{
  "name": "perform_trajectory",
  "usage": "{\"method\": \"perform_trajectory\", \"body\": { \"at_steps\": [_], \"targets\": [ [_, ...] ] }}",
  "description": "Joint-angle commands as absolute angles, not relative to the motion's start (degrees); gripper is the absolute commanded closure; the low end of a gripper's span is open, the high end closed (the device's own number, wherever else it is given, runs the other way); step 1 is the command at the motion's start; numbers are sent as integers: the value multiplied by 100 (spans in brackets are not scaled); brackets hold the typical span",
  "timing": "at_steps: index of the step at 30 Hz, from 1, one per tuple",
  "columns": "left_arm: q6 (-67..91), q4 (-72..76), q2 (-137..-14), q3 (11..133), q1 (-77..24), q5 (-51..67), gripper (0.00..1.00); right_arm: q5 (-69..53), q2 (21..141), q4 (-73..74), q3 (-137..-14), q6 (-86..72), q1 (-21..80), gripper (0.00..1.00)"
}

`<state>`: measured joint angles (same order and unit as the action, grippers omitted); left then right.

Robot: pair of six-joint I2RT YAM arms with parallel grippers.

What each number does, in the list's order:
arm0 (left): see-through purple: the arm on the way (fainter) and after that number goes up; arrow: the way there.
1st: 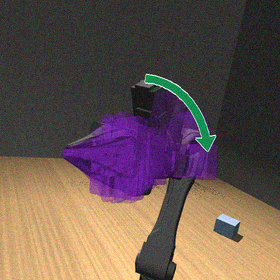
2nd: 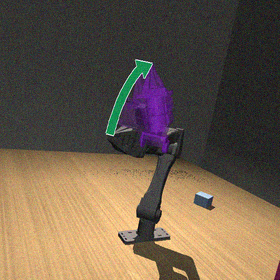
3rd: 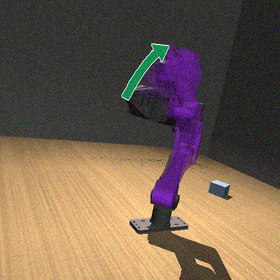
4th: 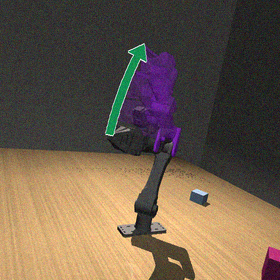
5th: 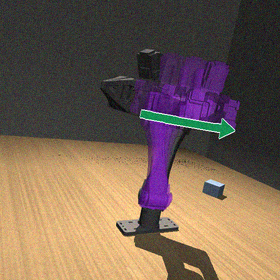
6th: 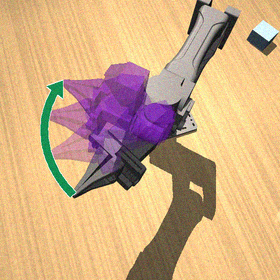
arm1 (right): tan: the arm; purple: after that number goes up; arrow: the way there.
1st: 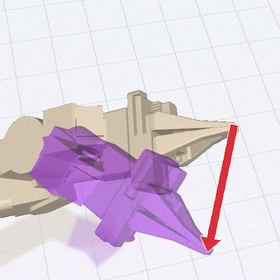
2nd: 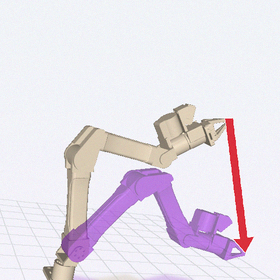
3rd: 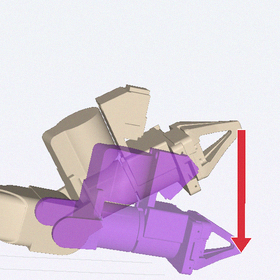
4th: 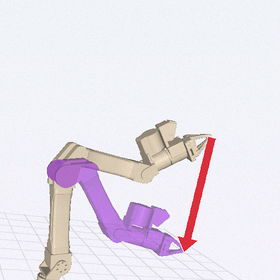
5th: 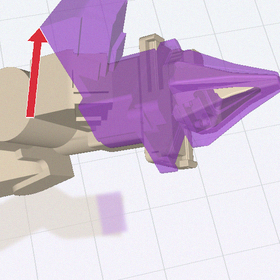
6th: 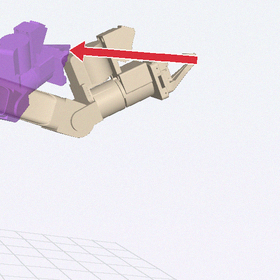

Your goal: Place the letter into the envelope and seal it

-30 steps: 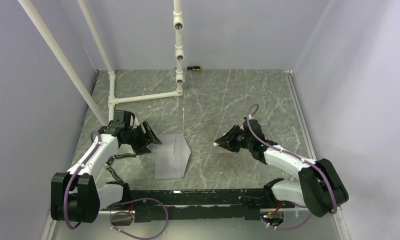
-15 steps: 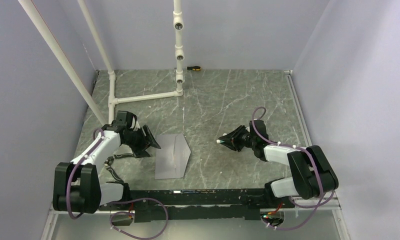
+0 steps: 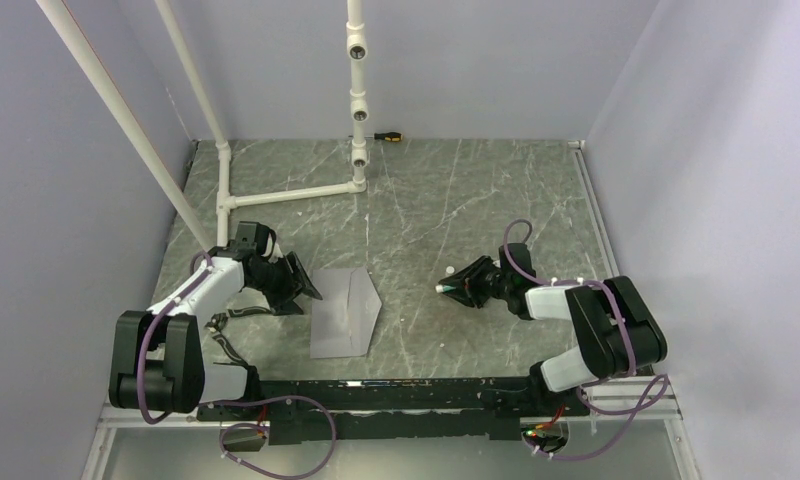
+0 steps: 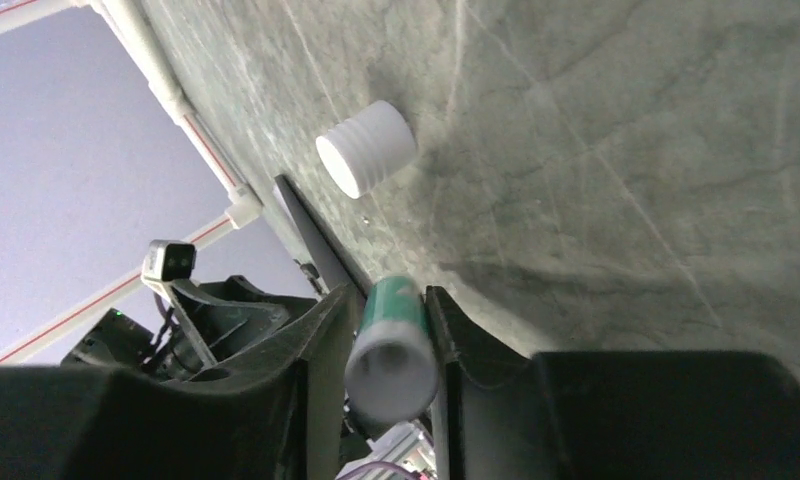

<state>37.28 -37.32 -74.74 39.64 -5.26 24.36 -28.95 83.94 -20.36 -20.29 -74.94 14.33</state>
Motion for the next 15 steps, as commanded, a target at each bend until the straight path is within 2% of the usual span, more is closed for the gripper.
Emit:
{"method": "perform_trajectory", "body": {
  "at_steps": [1,5,12,15],
  "targets": [
    [3790,-3596,-7480,4078,-510,2619,38,-2934,8399,-2246,-1921,-7686,1397,59],
    [3831,-3513,-7463,4052,-510,2641,38,-2900,8278,-2228,-1766,-7777,1389,49],
    [3828,-3520,-7464,4028,-516,2619,39,-2795,7780,-1803,-1784,-7561,1393,47],
    [3825,-3529,-7434,3994,-519,2617,41,-2779,7512,-1417,-1900,-7165,1397,52]
  ]
}}
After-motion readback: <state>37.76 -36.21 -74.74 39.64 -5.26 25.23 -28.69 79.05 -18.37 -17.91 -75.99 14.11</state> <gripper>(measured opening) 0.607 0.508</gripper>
